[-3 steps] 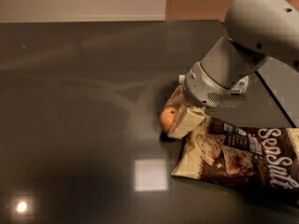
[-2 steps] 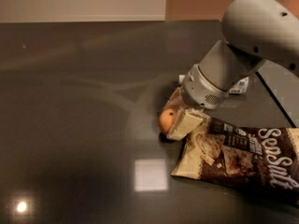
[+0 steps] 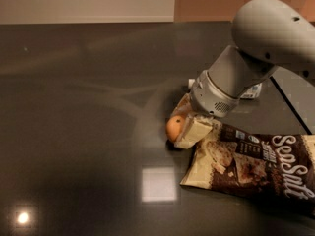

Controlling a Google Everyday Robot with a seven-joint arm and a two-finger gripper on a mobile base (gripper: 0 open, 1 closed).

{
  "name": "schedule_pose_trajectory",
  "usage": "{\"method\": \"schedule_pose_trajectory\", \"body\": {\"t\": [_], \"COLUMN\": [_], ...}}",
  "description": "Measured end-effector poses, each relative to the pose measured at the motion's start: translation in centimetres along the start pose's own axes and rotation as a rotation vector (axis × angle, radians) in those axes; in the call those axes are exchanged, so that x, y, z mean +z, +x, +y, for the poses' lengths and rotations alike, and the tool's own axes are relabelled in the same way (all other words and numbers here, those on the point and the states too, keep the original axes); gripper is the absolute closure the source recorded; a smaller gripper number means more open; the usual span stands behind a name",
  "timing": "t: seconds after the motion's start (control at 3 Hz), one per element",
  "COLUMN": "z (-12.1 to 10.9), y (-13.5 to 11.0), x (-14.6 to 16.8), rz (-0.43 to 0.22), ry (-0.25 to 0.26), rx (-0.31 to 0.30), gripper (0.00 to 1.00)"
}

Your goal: Move orange near brown chip bag

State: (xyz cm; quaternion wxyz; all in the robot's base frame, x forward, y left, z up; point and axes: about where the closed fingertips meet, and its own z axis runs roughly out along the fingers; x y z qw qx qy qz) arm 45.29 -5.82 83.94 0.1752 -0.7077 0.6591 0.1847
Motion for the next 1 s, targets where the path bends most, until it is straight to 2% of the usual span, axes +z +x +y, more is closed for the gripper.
{"method": "schedule_pose_trajectory", "body": {"t": [0.33,0.67,1.0], "z": [0.06,0.12,0.13], "y": [-0.12,-0.24,-0.24], "x": [0.00,0.00,0.00], "rz": [0.001,0.002,0.002], "ry": [0.001,0.001,0.001], "rx": [-0.003,-0.005,-0.005], "gripper": [0.12,0.00,0.00]}}
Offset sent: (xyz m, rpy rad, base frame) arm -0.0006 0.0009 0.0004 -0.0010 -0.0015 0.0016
